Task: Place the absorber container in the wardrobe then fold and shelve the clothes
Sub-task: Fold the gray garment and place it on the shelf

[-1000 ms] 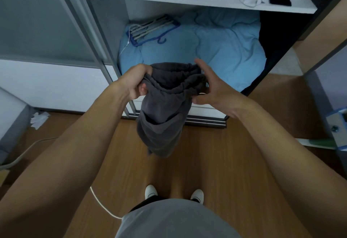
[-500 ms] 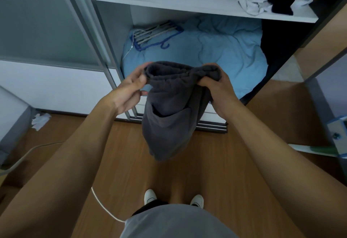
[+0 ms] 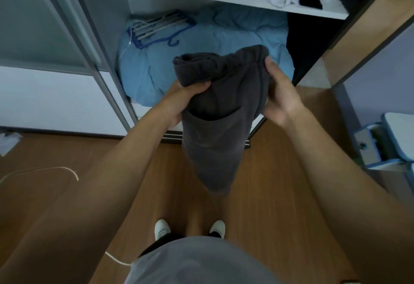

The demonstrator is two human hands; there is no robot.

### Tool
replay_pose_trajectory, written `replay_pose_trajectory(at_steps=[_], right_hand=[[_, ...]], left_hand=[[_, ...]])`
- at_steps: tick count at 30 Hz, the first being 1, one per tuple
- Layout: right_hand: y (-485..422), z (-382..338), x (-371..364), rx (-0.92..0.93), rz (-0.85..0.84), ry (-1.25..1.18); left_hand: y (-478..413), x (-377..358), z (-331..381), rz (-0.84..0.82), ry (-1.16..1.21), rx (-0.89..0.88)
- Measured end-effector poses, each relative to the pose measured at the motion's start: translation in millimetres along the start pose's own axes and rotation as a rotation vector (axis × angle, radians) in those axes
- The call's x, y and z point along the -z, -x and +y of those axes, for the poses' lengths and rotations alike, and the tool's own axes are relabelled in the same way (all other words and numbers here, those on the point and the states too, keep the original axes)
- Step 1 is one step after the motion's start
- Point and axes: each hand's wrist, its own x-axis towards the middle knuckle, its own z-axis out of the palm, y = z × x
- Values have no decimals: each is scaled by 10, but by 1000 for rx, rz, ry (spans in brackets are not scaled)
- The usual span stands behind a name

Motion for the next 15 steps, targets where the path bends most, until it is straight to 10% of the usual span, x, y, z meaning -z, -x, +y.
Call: replay_pose_trajectory(at_steps=[5,11,15], right_hand=[[154,489,211,-151,-66,360],[57,457,-15,112,57,374],[51,419,-184,56,80,262]], left_hand=[[19,-229,161,56,29,59],[15,66,255,139,-99,68],[131,453,72,-68,59,117]])
